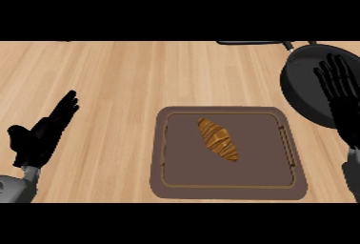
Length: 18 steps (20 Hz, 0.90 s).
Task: Pick the croissant from the tray and place it in the pot
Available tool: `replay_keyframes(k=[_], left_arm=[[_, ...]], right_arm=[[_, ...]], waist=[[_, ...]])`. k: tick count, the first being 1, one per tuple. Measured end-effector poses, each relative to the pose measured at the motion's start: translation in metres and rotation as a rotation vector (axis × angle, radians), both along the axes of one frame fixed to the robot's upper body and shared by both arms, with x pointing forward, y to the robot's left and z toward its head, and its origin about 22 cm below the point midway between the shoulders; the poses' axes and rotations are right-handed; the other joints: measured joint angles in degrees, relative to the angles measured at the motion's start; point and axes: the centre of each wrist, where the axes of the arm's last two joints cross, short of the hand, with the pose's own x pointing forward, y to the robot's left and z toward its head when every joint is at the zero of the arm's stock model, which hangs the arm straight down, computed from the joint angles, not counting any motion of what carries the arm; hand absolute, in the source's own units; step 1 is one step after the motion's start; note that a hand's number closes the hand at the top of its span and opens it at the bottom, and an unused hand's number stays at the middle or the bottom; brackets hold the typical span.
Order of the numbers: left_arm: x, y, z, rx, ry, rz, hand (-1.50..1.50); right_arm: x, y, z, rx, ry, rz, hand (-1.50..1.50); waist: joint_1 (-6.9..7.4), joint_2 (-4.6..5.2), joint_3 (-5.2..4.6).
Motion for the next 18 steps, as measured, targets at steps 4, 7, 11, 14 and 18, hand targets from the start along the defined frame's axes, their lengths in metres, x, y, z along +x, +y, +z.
replay_keyframes(k=[4,7,11,14,18], left_arm=[[0.016,-0.014,0.021,-0.034,-0.087,0.02,0.0],[0.026,-0.025,0.034,-0.08,-0.152,0.036,0.0],[0.036,-0.039,0.048,-0.151,-0.186,0.058,0.0],[0.04,-0.047,0.056,-0.176,-0.194,0.082,0.0],[0.037,-0.053,0.057,-0.188,-0.187,0.113,0.0]], right_arm=[[0.025,0.028,0.007,-0.012,-0.021,0.188,1.5],[0.042,0.048,0.033,-0.134,-0.093,0.368,1.5],[0.063,0.065,0.022,-0.246,-0.133,0.477,-1.5],[0.075,0.068,0.003,-0.213,-0.168,0.574,-1.5],[0.096,0.064,0.007,-0.211,-0.227,0.664,-1.5]], waist=[[3.14,1.01,-0.5],[6.5,1.32,-0.88],[7.93,2.37,-0.8],[7.47,2.53,-0.7],[6.33,2.23,-0.73]])
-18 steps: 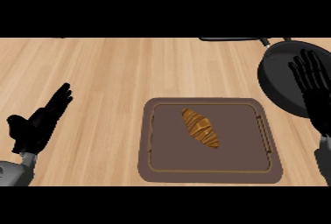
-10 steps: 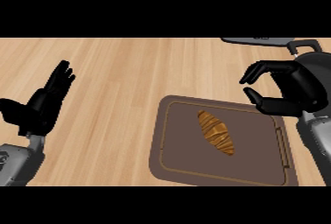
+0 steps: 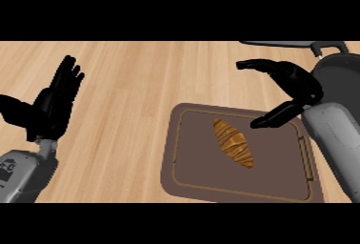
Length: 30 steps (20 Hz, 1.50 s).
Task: Pick the croissant from the tray and place it in the pot
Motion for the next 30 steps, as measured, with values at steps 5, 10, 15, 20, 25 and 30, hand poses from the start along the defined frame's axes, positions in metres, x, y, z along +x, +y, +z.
replay_keyframes(k=[5,10,15,20,25,30], left_arm=[[-0.002,0.004,0.005,0.003,0.006,0.027,0.0],[-0.003,0.002,0.005,-0.002,0.018,0.051,0.0],[-0.008,0.006,0.003,-0.008,0.021,0.071,0.0],[-0.012,0.006,0.004,-0.008,0.029,0.089,0.0],[-0.014,0.008,0.006,-0.005,0.029,0.096,0.0],[-0.018,0.008,0.001,0.0,0.028,0.099,0.0]], right_arm=[[0.02,0.002,0.032,-0.17,-0.032,0.058,-1.5],[0.021,0.025,0.058,-0.463,-0.085,0.172,-1.5],[0.013,0.053,0.067,-0.718,-0.168,0.27,-1.5],[-0.002,0.077,0.057,-0.873,-0.204,0.353,-1.5],[-0.01,0.084,0.044,-0.928,-0.196,0.385,-1.5],[-0.017,0.09,0.027,-0.955,-0.19,0.401,-1.5]], waist=[[-0.96,-0.38,-0.11],[-2.13,-0.82,-0.2],[-3.0,-1.15,-0.25],[-4.01,-1.33,-0.25],[-4.41,-1.32,-0.25],[-4.54,-1.31,-0.25]])
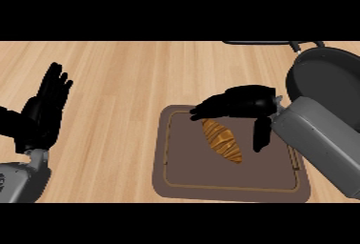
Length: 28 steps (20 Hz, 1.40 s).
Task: Pick the croissant from the tray and place it in the pot
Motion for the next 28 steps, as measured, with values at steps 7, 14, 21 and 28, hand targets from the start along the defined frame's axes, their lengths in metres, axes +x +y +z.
replay_keyframes(k=[7,14,21,28], left_arm=[[-0.001,0.002,0.001,-0.001,-0.003,-0.001,0.0],[0.0,0.0,0.002,-0.001,-0.003,0.002,0.0],[-0.002,0.006,0.005,-0.003,-0.005,-0.002,0.0],[-0.002,0.007,0.005,0.004,-0.005,0.001,0.0]], right_arm=[[-0.003,0.004,-0.017,-0.066,-0.042,-0.027,-1.5],[0.003,0.007,-0.036,-0.069,-0.051,-0.028,-1.5],[-0.004,0.013,-0.066,-0.093,-0.054,-0.032,-1.5],[-0.003,0.021,-0.081,-0.113,-0.074,0.013,1.5]], waist=[[-0.08,0.01,0.0],[-0.02,0.05,0.01],[-0.02,0.03,0.01],[0.04,-0.04,-0.06]])
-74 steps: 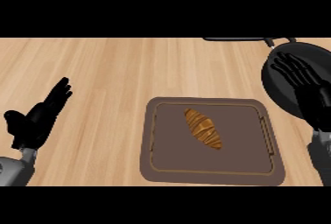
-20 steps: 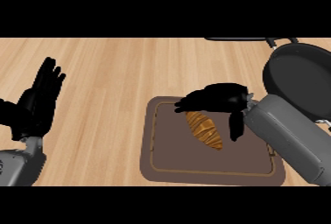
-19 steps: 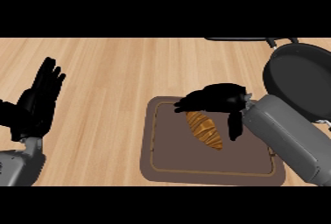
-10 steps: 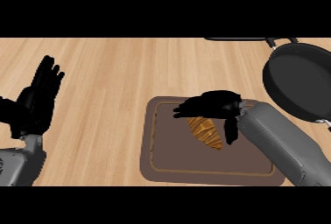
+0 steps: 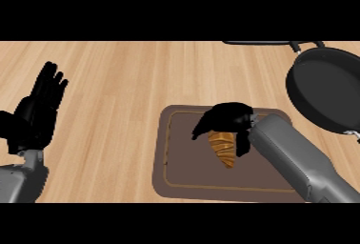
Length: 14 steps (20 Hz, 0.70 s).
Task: Pick the croissant from the tray and place it in the pot
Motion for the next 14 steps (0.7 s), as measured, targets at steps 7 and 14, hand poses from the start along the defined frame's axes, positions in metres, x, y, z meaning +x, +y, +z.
replay_keyframes(k=[7,14], left_arm=[[0.0008,-0.0027,-0.0058,-0.003,0.001,-0.001,0.0],[-0.0022,-0.009,-0.0061,0.0,0.004,0.002,0.0]], right_arm=[[0.0041,0.006,0.0006,0.033,-0.056,0.079,1.5],[-0.0018,-0.0011,-0.0061,0.05,-0.088,0.082,1.5]], waist=[[-0.12,-0.15,-0.13],[-0.25,-0.44,-0.27]])
